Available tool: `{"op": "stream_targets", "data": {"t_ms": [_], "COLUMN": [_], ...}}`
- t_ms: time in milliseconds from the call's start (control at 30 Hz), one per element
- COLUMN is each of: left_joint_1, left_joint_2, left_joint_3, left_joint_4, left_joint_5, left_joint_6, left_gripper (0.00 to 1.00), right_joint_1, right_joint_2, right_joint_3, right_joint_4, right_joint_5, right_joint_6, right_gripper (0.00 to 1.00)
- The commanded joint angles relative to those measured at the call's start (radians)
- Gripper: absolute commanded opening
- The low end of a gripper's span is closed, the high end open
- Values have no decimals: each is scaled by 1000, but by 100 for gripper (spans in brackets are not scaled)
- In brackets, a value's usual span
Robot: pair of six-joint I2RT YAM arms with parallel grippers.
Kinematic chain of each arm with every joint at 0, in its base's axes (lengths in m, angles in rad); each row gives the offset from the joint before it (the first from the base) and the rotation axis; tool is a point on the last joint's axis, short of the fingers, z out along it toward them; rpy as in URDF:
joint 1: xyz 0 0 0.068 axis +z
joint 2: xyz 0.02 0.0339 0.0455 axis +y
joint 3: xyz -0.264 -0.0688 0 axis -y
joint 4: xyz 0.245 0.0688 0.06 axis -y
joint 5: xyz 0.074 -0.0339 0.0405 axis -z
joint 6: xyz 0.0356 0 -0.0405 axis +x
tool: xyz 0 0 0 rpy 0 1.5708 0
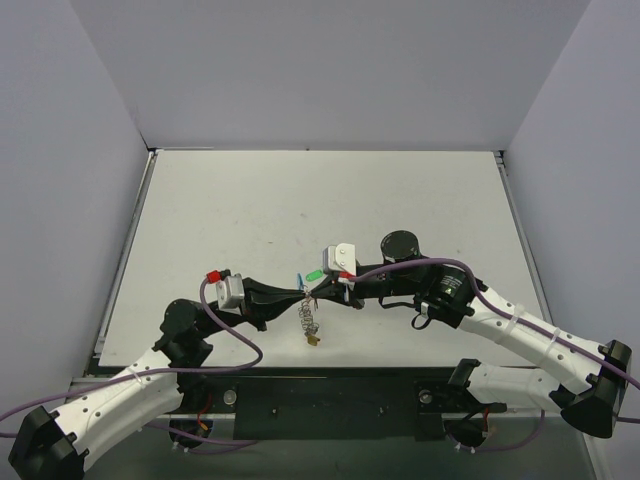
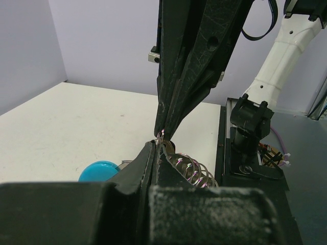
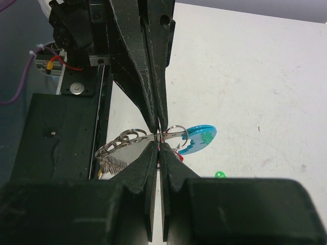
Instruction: Put the keys on the keyring
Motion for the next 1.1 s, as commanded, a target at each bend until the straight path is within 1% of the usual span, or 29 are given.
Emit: {"op": "stream_targets", "data": {"t_ms": [0, 467, 800, 1067], "left_joint_1": [5, 6, 12, 19], "left_joint_2": [-6, 16, 11, 11], "left_joint_3": [58, 70, 78, 100], "left_joint_4": [58, 45, 33, -19], "left_joint_5": [-28, -8, -22, -35], "left_joint_6": [-10, -2, -13, -24], "left_gripper": [0, 0, 0, 0], "right_joint_1": [4, 3, 3, 3], "right_joint_2": [-7, -1, -4, -7], "right_joint_3": [12, 12, 7, 7], "right_joint_4": [52, 96, 52, 23], "right_joint_5": [-19, -17, -21, -22], "right_joint_6": [41, 99, 52, 12], "right_gripper": [0, 0, 0, 0]}}
